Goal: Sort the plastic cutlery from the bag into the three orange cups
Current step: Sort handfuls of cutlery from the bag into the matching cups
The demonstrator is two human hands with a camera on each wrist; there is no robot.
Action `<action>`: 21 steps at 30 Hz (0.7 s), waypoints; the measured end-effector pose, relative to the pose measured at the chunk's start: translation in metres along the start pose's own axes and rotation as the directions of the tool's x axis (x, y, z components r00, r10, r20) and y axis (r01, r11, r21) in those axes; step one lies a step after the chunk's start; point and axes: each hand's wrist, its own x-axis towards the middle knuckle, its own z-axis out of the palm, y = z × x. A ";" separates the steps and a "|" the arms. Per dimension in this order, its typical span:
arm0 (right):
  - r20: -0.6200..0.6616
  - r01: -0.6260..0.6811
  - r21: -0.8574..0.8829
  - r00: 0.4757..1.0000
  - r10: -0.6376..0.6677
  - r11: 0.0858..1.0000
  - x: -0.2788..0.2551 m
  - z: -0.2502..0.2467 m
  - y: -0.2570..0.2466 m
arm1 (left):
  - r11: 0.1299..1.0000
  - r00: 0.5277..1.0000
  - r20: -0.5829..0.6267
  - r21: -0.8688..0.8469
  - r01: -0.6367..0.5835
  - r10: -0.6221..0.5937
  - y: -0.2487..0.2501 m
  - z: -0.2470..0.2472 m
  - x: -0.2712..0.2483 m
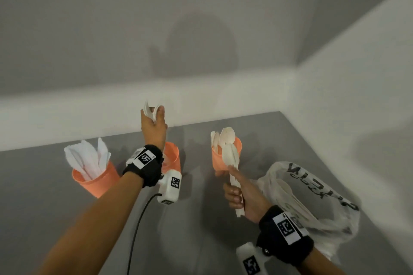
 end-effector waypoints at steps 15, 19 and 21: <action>0.067 -0.054 -0.027 0.996 0.056 0.998 0.006 0.001 -0.001 | 0.705 0.928 0.371 0.656 -0.269 0.009 -0.054 -0.019 -0.030; 0.080 -0.045 -0.063 0.996 0.050 0.997 0.002 0.003 -0.002 | 0.574 0.866 0.498 0.696 -0.431 0.045 -0.039 -0.015 -0.039; 0.079 -0.043 -0.068 0.996 0.049 0.997 0.000 0.003 -0.004 | 0.601 0.862 0.490 0.653 -0.462 0.130 -0.026 -0.009 -0.048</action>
